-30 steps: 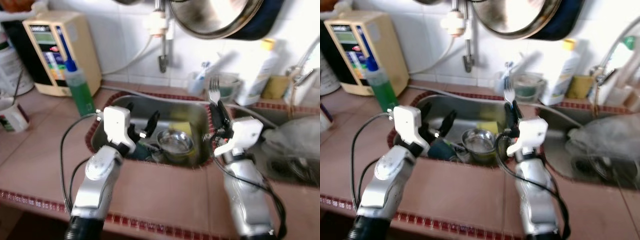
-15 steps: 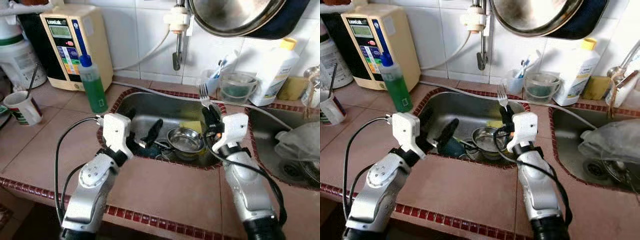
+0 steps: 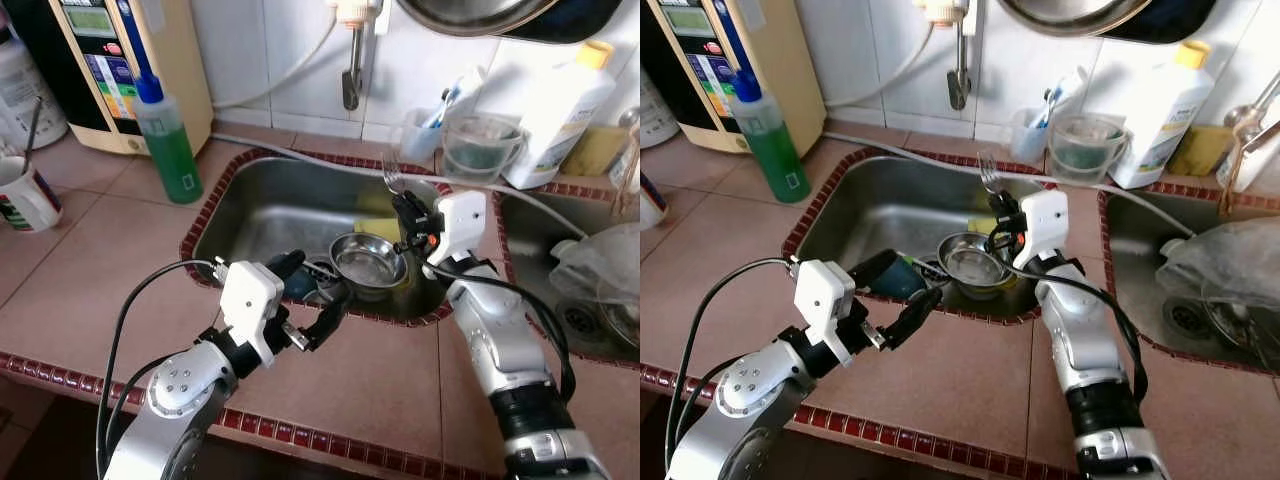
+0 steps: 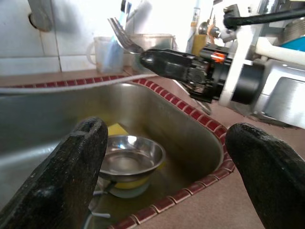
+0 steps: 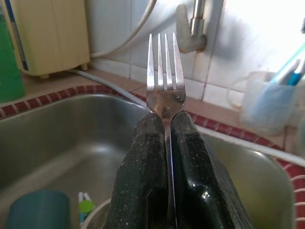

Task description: Kitchen organization

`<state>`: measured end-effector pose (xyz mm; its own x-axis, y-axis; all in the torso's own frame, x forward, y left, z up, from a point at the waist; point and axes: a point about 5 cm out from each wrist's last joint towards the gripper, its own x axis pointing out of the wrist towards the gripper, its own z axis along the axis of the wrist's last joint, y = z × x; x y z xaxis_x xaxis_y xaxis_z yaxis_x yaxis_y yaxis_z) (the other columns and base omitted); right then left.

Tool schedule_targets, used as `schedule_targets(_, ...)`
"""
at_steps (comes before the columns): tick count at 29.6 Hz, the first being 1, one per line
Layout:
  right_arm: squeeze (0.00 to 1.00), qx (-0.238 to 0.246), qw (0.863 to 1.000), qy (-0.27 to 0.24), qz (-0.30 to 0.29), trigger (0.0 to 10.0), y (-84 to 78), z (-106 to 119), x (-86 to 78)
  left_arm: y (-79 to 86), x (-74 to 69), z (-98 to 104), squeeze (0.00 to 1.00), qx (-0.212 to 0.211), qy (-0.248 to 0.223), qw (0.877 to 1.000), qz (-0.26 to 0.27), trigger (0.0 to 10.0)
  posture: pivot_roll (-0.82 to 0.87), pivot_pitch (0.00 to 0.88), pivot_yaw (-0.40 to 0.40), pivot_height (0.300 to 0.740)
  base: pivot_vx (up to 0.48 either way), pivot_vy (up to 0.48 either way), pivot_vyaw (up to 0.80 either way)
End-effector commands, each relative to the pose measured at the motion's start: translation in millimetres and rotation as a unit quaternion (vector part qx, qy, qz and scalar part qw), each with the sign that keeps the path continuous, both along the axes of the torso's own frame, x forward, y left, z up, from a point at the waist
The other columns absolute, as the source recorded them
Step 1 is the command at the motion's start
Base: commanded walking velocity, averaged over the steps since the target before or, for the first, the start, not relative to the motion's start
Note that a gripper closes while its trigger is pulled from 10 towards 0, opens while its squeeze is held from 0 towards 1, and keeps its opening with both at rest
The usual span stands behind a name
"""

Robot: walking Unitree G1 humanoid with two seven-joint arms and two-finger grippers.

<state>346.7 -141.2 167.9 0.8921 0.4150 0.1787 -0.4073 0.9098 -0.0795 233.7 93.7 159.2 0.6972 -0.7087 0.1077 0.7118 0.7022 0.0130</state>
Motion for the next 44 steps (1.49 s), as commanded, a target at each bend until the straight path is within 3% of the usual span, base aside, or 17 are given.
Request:
schedule_targets(1, 0.00, 0.007, 1.000, 0.009, 0.015, 10.0, -1.5, 1.1, 2.7, -3.8, -4.5, 4.6, 0.00, -0.005, 0.000, 1.000, -0.012, 10.0, -0.06, 0.233, 0.012, 0.740, 0.000, 0.000, 0.00)
schedule_targets(11, 0.00, 0.016, 0.990, 0.044, 0.131, 10.0, 21.6, 0.3, 6.4, -6.2, -7.8, 15.8, 0.00, -0.010, 0.004, 1.000, -0.013, 10.0, -0.05, 0.285, 0.006, 0.740, 0.000, 0.000, 0.00)
schedule_targets(20, 0.00, 0.033, 0.977, 0.087, 0.194, 10.0, 26.7, -10.4, -0.6, -5.7, -8.7, 18.5, 0.00, -0.010, 0.009, 1.000, -0.009, 10.0, -0.04, 0.295, 0.000, 0.740, 0.000, 0.000, 0.00)
schedule_targets(21, 0.09, 0.037, 0.975, 0.089, 0.198, 10.0, 26.4, -10.6, -1.0, -5.8, -8.8, 18.3, 0.00, -0.009, 0.009, 1.000, -0.009, 10.0, -0.04, 0.294, 0.000, 0.740, 0.000, 0.000, 0.00)
schedule_targets(22, 0.93, 0.046, 0.975, 0.092, 0.198, 10.0, 25.5, -10.1, -0.8, -5.9, -8.8, 18.3, 0.00, -0.009, 0.009, 1.000, -0.009, 10.0, -0.04, 0.291, -0.001, 0.740, 0.000, 0.000, 0.00)
schedule_targets(23, 0.93, 0.051, 0.974, 0.094, 0.197, 10.0, 24.8, -9.8, -0.6, -6.0, -8.8, 18.3, 0.00, -0.009, 0.009, 1.000, -0.009, 10.0, -0.04, 0.291, -0.001, 0.740, 0.000, 0.000, 0.00)
schedule_targets(24, 1.00, 0.060, 0.973, 0.098, 0.201, 10.0, 24.5, -9.6, -0.7, -5.9, -8.7, 18.2, 0.00, -0.009, 0.010, 1.000, -0.009, 10.0, -0.04, 0.289, -0.001, 0.740, 0.000, 0.000, 0.00)
schedule_targets(36, 1.00, 0.093, 0.966, 0.079, 0.227, 10.0, 25.9, -1.8, -3.8, -3.6, -2.5, 21.6, 0.00, -0.006, 0.001, 1.000, -0.007, 10.0, -0.04, 0.257, 0.004, 0.740, 0.000, 0.000, 0.00)
schedule_targets(44, 1.00, 0.143, 0.969, 0.020, 0.203, 10.0, 27.2, 18.9, 1.4, 4.1, 18.8, 24.5, 0.00, -0.009, -0.015, 0.999, 0.036, 10.0, -0.04, 0.186, 0.007, 0.740, 0.000, 0.000, 0.00)
